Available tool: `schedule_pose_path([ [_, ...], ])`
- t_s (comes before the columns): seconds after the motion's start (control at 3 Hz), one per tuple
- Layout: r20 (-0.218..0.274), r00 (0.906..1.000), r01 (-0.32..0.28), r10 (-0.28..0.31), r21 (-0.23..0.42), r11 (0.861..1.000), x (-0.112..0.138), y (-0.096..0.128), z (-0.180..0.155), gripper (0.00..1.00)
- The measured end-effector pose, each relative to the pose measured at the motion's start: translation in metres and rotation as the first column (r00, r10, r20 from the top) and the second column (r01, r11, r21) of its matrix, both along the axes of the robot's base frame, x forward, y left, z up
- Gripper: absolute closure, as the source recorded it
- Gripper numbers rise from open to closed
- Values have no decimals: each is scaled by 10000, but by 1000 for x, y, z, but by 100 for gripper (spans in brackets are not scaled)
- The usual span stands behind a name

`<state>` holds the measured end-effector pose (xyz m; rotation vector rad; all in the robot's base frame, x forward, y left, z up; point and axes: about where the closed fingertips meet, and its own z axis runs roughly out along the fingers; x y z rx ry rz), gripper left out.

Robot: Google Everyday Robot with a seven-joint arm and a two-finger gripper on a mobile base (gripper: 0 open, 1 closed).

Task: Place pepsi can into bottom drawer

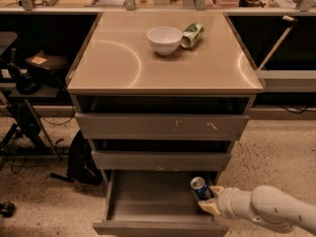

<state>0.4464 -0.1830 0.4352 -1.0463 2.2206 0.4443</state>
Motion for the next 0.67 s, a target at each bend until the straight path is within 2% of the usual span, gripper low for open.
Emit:
schedule_pose_path([
  [0.33, 250, 9983, 528, -522, -206, 9984, 11, -8, -15, 100],
  [0.67, 204, 9990, 408, -403, -204, 9990, 10, -6, -21, 100],
])
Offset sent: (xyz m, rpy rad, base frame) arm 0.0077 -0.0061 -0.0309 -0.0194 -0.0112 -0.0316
